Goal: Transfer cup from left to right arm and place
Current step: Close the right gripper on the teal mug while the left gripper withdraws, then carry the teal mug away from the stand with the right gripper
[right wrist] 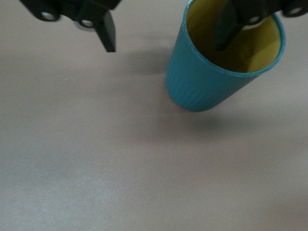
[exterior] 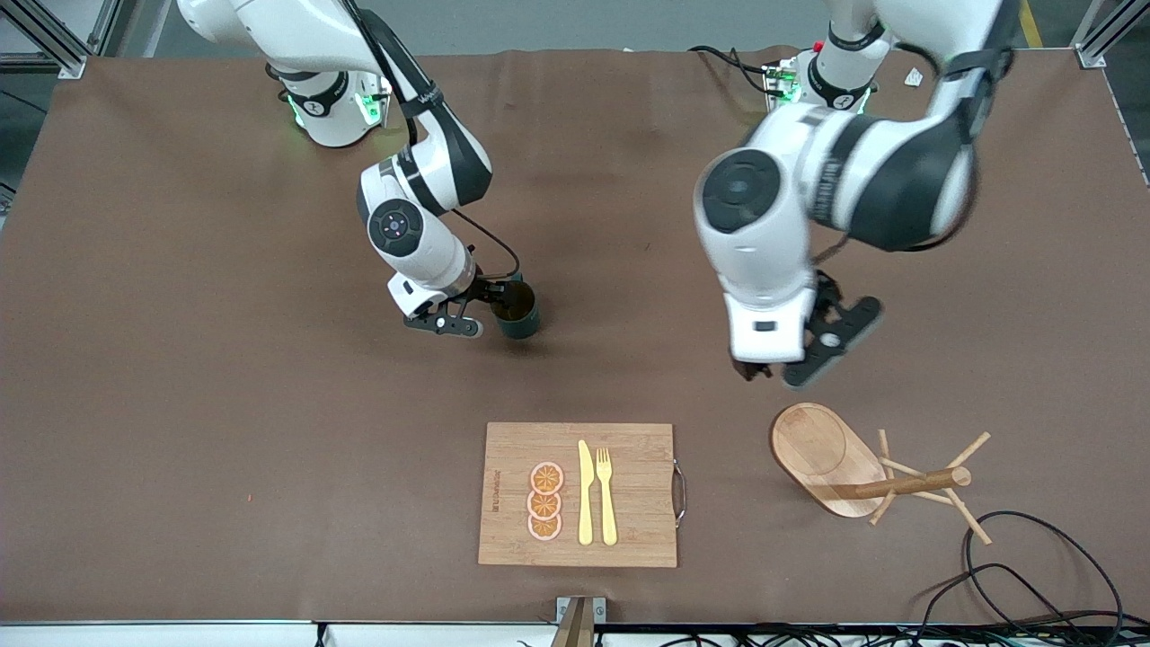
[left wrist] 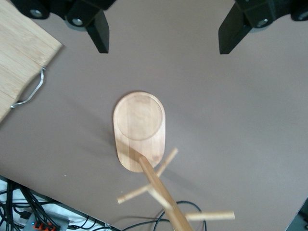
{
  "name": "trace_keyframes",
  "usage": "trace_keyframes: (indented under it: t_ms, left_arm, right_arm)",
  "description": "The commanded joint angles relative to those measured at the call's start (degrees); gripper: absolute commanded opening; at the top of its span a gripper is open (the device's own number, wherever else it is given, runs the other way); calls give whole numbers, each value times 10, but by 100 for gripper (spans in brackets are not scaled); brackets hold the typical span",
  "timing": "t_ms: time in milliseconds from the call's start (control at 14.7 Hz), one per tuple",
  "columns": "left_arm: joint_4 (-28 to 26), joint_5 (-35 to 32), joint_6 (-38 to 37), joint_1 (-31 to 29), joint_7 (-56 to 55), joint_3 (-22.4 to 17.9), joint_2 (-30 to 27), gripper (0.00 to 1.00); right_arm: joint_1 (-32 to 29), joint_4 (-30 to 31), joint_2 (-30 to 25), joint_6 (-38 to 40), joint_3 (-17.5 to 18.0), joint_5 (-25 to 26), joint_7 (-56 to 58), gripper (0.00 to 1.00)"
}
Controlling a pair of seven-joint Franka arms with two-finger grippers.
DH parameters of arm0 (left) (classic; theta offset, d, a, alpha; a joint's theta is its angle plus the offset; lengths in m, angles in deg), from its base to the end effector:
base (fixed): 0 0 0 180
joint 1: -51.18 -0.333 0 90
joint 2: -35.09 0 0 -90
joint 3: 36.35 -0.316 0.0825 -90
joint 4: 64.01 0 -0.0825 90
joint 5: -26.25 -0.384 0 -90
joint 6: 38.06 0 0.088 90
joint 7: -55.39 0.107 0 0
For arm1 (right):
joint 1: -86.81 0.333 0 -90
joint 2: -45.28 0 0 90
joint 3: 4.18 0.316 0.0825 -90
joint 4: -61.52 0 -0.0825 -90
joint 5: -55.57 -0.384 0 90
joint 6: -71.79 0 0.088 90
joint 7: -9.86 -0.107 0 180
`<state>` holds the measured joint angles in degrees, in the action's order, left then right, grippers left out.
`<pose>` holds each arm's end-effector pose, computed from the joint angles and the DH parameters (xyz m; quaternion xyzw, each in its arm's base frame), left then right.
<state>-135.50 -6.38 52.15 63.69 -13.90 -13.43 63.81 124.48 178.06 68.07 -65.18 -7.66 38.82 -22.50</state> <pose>0.6212 -0.2961 0.4890 -0.9388 -0.2805 -0.1060 0.1694 0.4905 0.3371 0.2449 -0.9920 0.0905 0.0628 0.0611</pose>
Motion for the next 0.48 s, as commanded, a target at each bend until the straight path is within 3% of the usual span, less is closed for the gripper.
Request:
trace_keyframes:
  t_ms: [0,136,204,272,409]
  left_arm:
    - [-7,34,5,-48,102,5,-28,100]
    - [-7,73,21,-94,194,5,-43,100]
    - [-7,90,25,-119,232,5,-49,100]
    - [-7,115,27,-146,277,5,-54,100]
    - [-7,157,28,-183,352,5,-63,100]
  right_arm:
    - [12,4,0,-11,-6,-13,-5,51]
    - [18,3,1,-13,-6,-12,-3,20]
    - [19,-1,1,-12,-6,-11,2,10]
    - [19,-4,1,-11,-6,-9,4,3]
    - [18,-16,0,-8,-6,-7,20,0]
